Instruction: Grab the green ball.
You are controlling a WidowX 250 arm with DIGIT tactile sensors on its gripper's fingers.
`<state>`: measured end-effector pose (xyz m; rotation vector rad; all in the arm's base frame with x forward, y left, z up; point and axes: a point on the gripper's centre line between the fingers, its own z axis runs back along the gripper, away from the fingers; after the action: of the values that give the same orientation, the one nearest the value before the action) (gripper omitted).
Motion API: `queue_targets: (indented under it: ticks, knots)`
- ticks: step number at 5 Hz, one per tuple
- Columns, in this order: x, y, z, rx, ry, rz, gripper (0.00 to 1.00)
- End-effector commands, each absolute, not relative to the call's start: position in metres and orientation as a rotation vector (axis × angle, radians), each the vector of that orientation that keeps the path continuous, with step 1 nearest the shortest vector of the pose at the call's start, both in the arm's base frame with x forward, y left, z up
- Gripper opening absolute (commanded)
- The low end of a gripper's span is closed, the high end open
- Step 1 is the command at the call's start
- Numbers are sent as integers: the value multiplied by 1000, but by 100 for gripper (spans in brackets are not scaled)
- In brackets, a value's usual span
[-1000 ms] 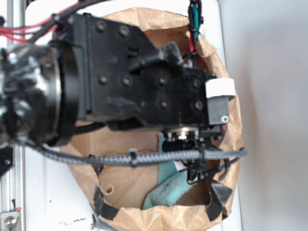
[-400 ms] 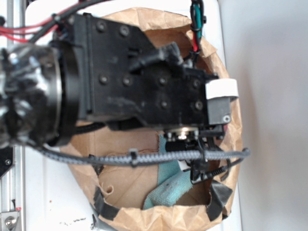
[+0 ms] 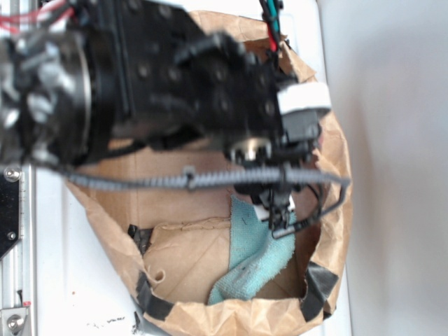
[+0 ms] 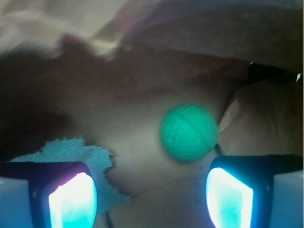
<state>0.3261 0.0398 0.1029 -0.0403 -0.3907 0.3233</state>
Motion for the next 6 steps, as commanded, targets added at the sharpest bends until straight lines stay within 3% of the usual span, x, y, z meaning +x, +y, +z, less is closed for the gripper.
queue_targets:
  ticks: [1, 5, 6]
  knots:
    - [344, 59, 95, 6, -449, 381, 100]
    - [346, 49, 53, 101, -559, 356, 100]
    - [344, 47, 52, 104, -576, 378, 0]
